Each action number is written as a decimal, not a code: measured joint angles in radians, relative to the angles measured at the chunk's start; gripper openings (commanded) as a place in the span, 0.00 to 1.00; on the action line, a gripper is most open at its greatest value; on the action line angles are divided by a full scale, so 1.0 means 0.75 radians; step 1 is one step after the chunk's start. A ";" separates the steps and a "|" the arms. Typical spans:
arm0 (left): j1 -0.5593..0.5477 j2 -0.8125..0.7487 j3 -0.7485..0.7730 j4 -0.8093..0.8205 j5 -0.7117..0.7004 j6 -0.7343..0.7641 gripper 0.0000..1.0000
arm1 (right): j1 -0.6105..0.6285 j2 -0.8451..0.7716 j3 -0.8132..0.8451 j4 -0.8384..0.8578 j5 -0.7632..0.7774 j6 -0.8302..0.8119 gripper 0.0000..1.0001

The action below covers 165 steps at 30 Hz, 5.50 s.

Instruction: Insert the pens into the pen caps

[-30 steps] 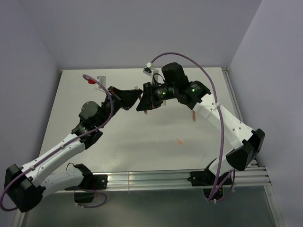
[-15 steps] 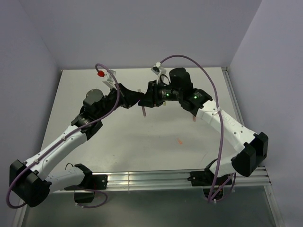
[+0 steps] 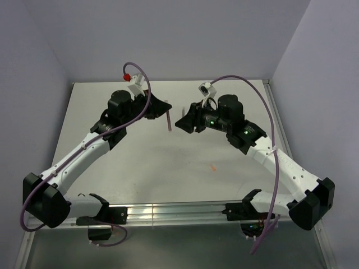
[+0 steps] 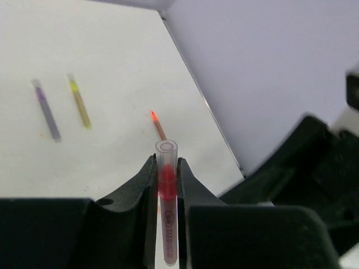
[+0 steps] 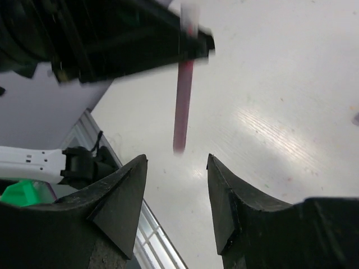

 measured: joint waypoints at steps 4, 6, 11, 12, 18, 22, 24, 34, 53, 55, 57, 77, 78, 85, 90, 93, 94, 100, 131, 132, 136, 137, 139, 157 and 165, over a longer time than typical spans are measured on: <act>0.044 0.113 0.116 -0.039 -0.079 0.083 0.00 | 0.000 -0.125 -0.077 -0.070 0.137 0.005 0.56; 0.057 0.210 0.196 -0.071 -0.128 0.132 0.00 | 0.000 -0.177 -0.077 -0.103 0.209 0.015 0.56; 0.071 0.506 0.319 -0.115 -0.248 0.258 0.00 | -0.001 -0.283 -0.075 -0.209 0.404 0.040 0.57; 0.071 0.563 0.331 -0.123 -0.269 0.271 0.00 | -0.001 -0.289 -0.073 -0.239 0.440 0.042 0.57; 0.100 0.879 0.426 -0.154 -0.313 0.302 0.00 | -0.005 -0.297 -0.072 -0.365 0.593 0.065 0.60; 0.120 1.043 0.571 -0.181 -0.314 0.312 0.00 | -0.022 -0.333 -0.098 -0.375 0.629 0.085 0.68; 0.126 1.112 0.649 -0.181 -0.318 0.320 0.00 | -0.048 -0.363 -0.137 -0.368 0.622 0.100 0.78; 0.127 1.237 0.783 -0.226 -0.340 0.343 0.03 | -0.274 -0.421 -0.219 -0.349 0.489 0.152 1.00; 0.127 1.360 0.868 -0.328 -0.356 0.358 0.42 | -0.419 -0.432 -0.245 -0.342 0.307 0.161 0.96; 0.127 1.360 0.868 -0.329 -0.357 0.359 0.44 | -0.421 -0.432 -0.245 -0.344 0.310 0.158 0.96; 0.127 1.360 0.868 -0.329 -0.357 0.359 0.44 | -0.422 -0.432 -0.245 -0.346 0.319 0.157 0.95; 0.191 0.820 0.465 -0.124 -0.378 0.209 0.44 | -0.765 -0.036 -0.291 -0.372 0.431 0.156 0.73; 0.189 0.760 0.387 -0.082 -0.376 0.178 0.43 | -0.783 0.026 -0.290 -0.366 0.455 0.155 0.70; 0.052 0.414 0.049 0.036 -0.379 0.057 0.44 | -0.795 0.469 -0.160 -0.376 0.521 0.128 0.53; -0.087 0.197 -0.063 0.099 -0.352 0.051 0.45 | -0.792 0.637 -0.008 -0.407 0.591 0.097 0.51; -0.083 0.107 -0.114 0.129 -0.345 0.050 0.45 | -0.785 0.704 0.076 -0.415 0.651 0.075 0.51; -0.079 0.087 -0.128 0.137 -0.344 0.050 0.45 | -0.783 0.717 0.087 -0.414 0.667 0.071 0.51; -0.075 0.032 -0.198 0.161 -0.339 0.043 0.46 | -0.770 0.797 0.112 -0.427 0.721 0.033 0.50; -0.077 0.055 -0.220 0.190 -0.293 0.040 0.43 | -0.653 0.999 0.221 -0.463 0.802 -0.040 0.40; -0.077 0.057 -0.220 0.190 -0.292 0.040 0.43 | -0.656 0.999 0.221 -0.463 0.797 -0.044 0.36; -0.077 0.058 -0.220 0.190 -0.291 0.040 0.43 | -0.667 0.999 0.221 -0.466 0.786 -0.051 0.28; -0.077 0.058 -0.220 0.189 -0.291 0.040 0.43 | -0.670 0.999 0.221 -0.467 0.782 -0.052 0.23; -0.077 0.058 -0.220 0.189 -0.287 0.039 0.43 | -0.673 0.999 0.220 -0.467 0.780 -0.054 0.15; -0.065 0.058 -0.337 0.382 0.029 -0.105 0.47 | -0.625 0.697 0.013 -0.402 0.621 0.019 0.00; -0.036 0.065 -0.474 0.579 0.231 -0.220 0.47 | -0.320 0.339 -0.008 -0.247 0.463 0.183 0.00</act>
